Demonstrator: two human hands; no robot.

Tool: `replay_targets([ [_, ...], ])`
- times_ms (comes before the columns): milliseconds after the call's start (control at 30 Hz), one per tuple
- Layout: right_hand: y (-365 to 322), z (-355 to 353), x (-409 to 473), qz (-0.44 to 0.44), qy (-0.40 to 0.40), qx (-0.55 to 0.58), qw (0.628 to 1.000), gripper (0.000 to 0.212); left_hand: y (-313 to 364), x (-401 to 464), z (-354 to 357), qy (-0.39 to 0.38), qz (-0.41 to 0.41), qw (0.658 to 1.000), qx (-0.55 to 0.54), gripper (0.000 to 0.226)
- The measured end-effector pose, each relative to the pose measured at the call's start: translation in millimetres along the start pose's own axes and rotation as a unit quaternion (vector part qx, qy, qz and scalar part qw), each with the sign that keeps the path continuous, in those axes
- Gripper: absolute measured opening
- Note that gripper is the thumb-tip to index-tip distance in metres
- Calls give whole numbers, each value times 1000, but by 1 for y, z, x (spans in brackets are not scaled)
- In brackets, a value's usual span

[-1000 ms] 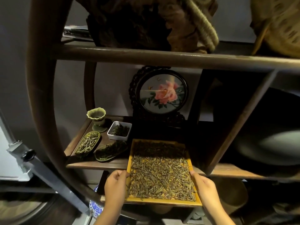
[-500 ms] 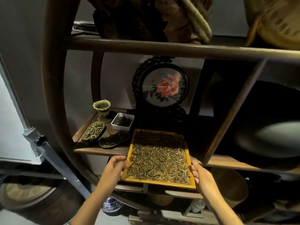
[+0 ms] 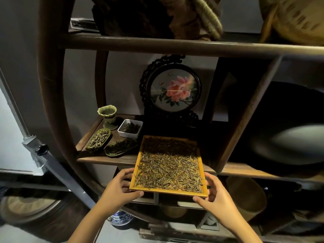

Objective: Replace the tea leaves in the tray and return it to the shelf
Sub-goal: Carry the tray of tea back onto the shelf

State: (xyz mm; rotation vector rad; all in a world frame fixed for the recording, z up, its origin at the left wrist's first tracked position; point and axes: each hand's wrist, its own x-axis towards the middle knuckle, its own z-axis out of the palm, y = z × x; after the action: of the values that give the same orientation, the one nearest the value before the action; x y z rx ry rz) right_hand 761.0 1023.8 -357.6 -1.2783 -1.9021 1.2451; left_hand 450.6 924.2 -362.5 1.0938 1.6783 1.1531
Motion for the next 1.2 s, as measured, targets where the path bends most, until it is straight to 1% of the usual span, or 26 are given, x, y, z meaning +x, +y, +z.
replay_targets([
  [67, 2, 1, 3, -6, 14, -13, 1000, 72, -1, 3, 2, 15, 8, 1000, 6, 80],
  [200, 4, 3, 11, -8, 45, -15, 999, 61, -3, 13, 6, 38, 19, 999, 16, 64],
  [300, 2, 5, 16, -26, 63, -29, 997, 55, -1, 21, 9, 49, 20, 998, 39, 61],
  [367, 0, 7, 19, -44, 79, -39, 995, 56, 2, 26, 10, 60, 22, 996, 56, 58],
  [433, 0, 10, 22, -48, 106, -55, 992, 56, 6, 30, 12, 74, 31, 993, 86, 52],
  [500, 0, 12, 27, -46, 140, -86, 985, 51, 10, 35, 12, 85, 41, 987, 130, 45],
  [567, 1, 13, 31, -39, 158, -105, 981, 45, 15, 40, 13, 89, 46, 980, 171, 40],
  [733, 0, 16, 41, -12, 190, -120, 974, 35, 20, 52, 16, 112, 70, 962, 239, 38],
  [867, 0, 20, 42, -11, 195, -133, 972, 34, 17, 55, 14, 107, 80, 959, 250, 42],
  [1033, -2, 23, 41, 0, 196, -142, 970, 39, 17, 57, 11, 93, 84, 951, 284, 41],
  [1200, -12, 21, 33, 13, 179, -191, 965, 55, 26, 56, 7, 66, 91, 940, 322, 40],
])
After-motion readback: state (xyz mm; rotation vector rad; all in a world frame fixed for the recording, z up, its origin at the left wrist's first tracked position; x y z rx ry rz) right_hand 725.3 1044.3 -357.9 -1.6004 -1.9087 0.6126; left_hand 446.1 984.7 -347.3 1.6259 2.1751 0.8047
